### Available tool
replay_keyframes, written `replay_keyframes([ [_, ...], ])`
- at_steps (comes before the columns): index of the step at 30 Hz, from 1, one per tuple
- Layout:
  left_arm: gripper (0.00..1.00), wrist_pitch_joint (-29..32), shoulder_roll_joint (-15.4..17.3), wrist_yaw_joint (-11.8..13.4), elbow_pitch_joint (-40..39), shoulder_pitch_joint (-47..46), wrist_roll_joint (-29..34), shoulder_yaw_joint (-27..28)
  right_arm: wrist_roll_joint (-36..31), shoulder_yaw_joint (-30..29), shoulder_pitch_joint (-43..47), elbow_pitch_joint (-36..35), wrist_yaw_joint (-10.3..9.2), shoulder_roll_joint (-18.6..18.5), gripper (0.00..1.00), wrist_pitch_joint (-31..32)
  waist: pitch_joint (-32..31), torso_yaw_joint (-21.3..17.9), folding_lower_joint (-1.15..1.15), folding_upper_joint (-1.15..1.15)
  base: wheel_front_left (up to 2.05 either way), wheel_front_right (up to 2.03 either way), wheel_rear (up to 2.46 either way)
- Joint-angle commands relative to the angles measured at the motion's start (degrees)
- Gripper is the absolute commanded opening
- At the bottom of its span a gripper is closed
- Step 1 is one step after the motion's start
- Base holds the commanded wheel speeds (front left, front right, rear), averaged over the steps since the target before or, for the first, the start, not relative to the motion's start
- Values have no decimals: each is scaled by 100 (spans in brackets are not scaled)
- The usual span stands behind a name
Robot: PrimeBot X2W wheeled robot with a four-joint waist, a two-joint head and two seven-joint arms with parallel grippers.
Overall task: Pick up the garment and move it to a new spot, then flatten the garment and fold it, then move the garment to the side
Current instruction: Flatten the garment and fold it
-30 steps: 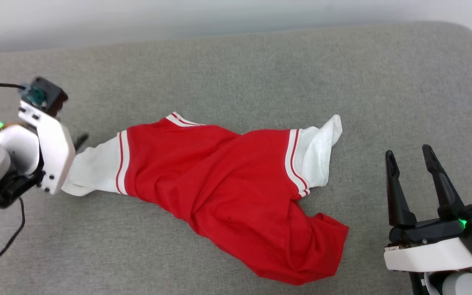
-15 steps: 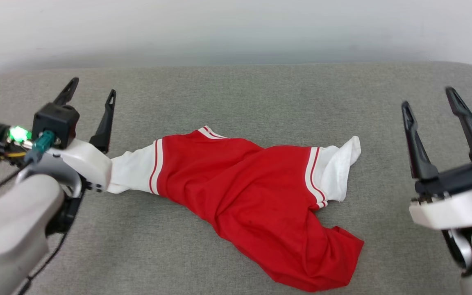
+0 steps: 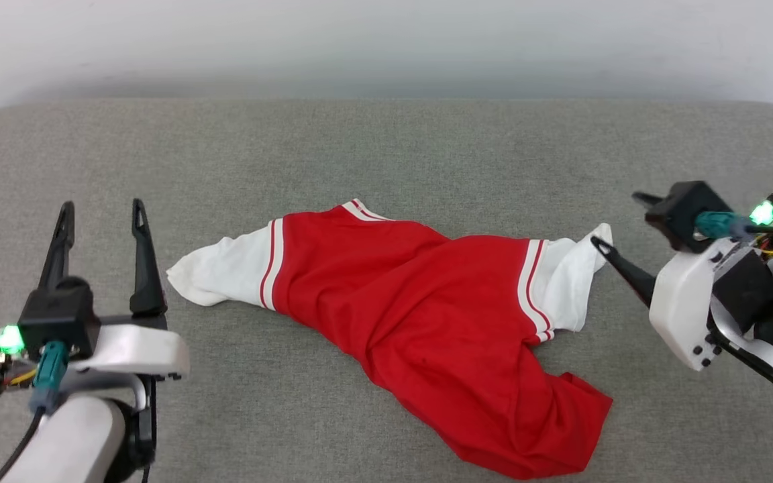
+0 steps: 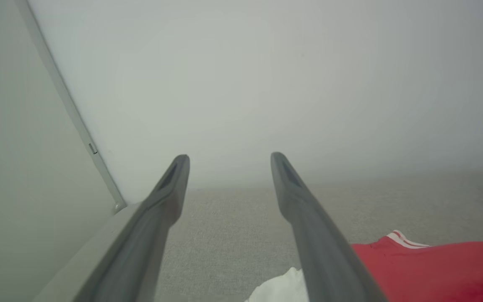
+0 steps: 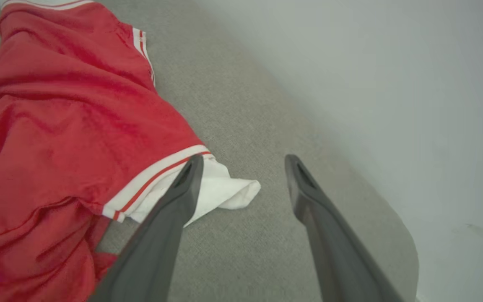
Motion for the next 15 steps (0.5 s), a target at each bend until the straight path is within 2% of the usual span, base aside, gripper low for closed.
replay_keyframes([
  [1,100,-13,-51,-16,-38,95,56,60,62,67,-123,-21,-4,-67,100,71,38,21,0,0,0,0,0],
  [4,100,-13,-435,-164,-183,479,374,508,560,780,-524,-50,-4,-415,100,706,162,75,0,0,0,0,0],
  [7,100,-14,-809,-394,-205,727,628,842,942,1365,-892,21,-4,-608,100,1155,304,145,0,0,0,0,0],
  [10,100,-14,-1173,-680,-179,836,870,1074,1245,1828,-1175,215,-4,-670,100,1396,475,241,0,0,0,0,0],
  [15,100,-14,-1691,-1165,-36,726,1222,1379,1567,2424,-1552,673,-4,-629,100,1462,792,417,0,0,0,0,0],
])
